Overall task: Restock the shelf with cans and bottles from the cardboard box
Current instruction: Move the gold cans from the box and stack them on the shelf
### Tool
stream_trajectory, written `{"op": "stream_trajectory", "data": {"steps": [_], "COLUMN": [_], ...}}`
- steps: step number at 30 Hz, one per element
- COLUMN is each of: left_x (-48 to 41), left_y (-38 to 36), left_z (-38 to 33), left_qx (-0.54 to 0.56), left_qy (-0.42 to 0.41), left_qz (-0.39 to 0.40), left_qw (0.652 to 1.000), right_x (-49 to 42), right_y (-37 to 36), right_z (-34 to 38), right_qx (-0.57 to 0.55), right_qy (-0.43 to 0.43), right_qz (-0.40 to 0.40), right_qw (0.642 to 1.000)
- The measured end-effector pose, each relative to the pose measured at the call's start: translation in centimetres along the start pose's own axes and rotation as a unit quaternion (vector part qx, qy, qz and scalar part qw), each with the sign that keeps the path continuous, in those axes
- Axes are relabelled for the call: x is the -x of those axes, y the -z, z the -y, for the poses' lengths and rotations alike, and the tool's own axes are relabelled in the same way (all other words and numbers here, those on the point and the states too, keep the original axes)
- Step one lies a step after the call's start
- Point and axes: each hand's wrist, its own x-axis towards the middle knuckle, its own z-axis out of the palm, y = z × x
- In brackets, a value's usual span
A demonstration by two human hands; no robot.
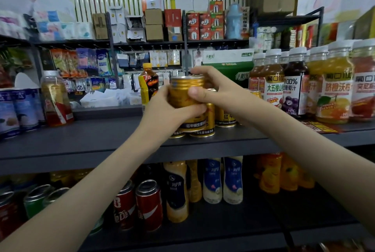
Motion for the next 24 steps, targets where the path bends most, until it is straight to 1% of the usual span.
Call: {"op": "stream_trajectory", "data": {"steps": [1,4,6,7,8,9,10,11,12,13,14,17,20,22,24], "left_x": [-0.2,-0.9,-1.4,-1.7,-2.0,-2.4,-2.7,-2.9,-3.0,-3.0,-3.0,-2.9,-3.0,-3.0,-3.0], "left_y": [-0.7,-2.5,-3.3,-3.5,-3.6,-3.5,-3.4,-3.3,-3.3,-3.3,-3.5,-4.0,-4.1,-4.0,-3.9], "left_z": [-0.5,-2.0,-2.8,-2.9,-2.8,-2.4,-1.9,-1.2,-0.4,0.3,0.9,1.5,1.4,1.5,1.6], "left_qx": [-0.020,-0.094,-0.184,-0.256,-0.343,-0.427,-0.489,-0.527,-0.547,-0.555,-0.552,-0.528,-0.510,-0.493,-0.477], "left_qy": [-0.016,-0.059,-0.092,-0.107,-0.124,-0.143,-0.160,-0.173,-0.181,-0.183,-0.180,-0.186,-0.190,-0.191,-0.195], "left_qz": [0.005,0.033,0.081,0.100,0.103,0.087,0.060,0.034,0.014,0.002,-0.005,-0.029,-0.042,-0.050,-0.061], "left_qw": [1.000,0.993,0.975,0.956,0.926,0.889,0.855,0.831,0.817,0.812,0.814,0.828,0.838,0.847,0.855], "right_x": [0.2,0.8,1.4,1.7,2.0,2.2,2.4,2.6,2.7,2.7,2.7,2.3,1.7,1.5,1.6], "right_y": [0.0,1.2,2.4,3.1,3.5,3.9,4.3,4.6,4.9,5.1,5.1,4.5,3.9,4.0,4.6], "right_z": [0.2,0.1,-0.6,-1.2,-1.8,-2.5,-3.3,-4.0,-4.8,-5.4,-5.9,-6.9,-7.3,-7.2,-7.1], "right_qx": [0.000,-0.018,-0.051,-0.067,-0.077,-0.074,-0.057,-0.032,-0.011,0.003,0.013,0.044,0.052,0.054,0.030], "right_qy": [0.004,0.007,-0.002,-0.013,-0.027,-0.045,-0.062,-0.077,-0.089,-0.099,-0.106,-0.104,-0.104,-0.111,-0.127], "right_qz": [-0.004,-0.072,-0.100,-0.108,-0.113,-0.121,-0.132,-0.144,-0.155,-0.164,-0.168,-0.163,-0.149,-0.122,-0.069], "right_qw": [1.000,0.997,0.994,0.992,0.990,0.989,0.988,0.986,0.984,0.981,0.980,0.980,0.982,0.985,0.989]}}
